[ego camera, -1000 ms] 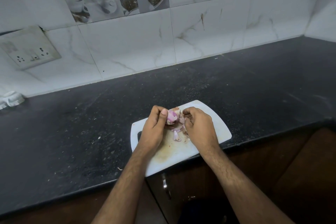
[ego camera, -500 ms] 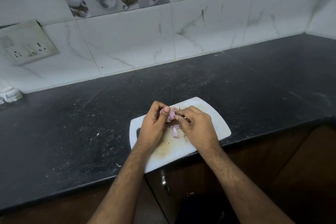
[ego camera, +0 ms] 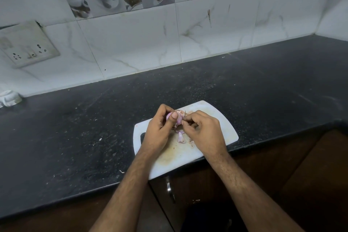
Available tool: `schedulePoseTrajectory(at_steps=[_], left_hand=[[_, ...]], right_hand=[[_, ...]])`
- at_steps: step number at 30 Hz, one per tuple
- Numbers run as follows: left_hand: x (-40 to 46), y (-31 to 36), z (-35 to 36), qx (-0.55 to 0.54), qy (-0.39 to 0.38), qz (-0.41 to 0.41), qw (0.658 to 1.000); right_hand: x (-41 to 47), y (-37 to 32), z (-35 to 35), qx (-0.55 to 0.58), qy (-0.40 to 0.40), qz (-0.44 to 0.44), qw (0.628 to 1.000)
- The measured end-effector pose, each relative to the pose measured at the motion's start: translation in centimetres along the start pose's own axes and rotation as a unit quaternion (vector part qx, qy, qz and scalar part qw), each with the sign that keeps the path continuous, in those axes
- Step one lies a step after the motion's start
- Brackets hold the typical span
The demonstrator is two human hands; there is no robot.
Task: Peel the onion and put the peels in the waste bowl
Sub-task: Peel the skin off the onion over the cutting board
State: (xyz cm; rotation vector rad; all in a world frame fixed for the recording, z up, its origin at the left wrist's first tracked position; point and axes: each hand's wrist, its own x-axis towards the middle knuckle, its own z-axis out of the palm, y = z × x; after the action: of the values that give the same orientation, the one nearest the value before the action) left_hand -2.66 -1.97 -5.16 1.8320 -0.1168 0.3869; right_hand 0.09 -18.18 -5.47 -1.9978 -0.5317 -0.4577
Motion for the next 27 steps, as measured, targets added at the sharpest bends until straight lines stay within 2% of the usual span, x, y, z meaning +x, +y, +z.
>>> schedulePoseTrajectory(at_steps=[6,21,27], left_hand=[[0.1,-0.2,0.1,0.015,-0.006,0.01,1.0],[0.2,-1.2,0.0,0.036,0.003,-0.002,0.999],[-0.1,-0.5,0.1,0.009,0.009,-0.006,1.0]], right_hand=[[0.1,-0.1,0.2,-0.021,-0.01,0.005,1.0],[0.3,-0.4,-0.5,0.036,0.052,0.07,0.996],[0.4,-0.6,-0.5,0.003,0.046,0.104,0.993]])
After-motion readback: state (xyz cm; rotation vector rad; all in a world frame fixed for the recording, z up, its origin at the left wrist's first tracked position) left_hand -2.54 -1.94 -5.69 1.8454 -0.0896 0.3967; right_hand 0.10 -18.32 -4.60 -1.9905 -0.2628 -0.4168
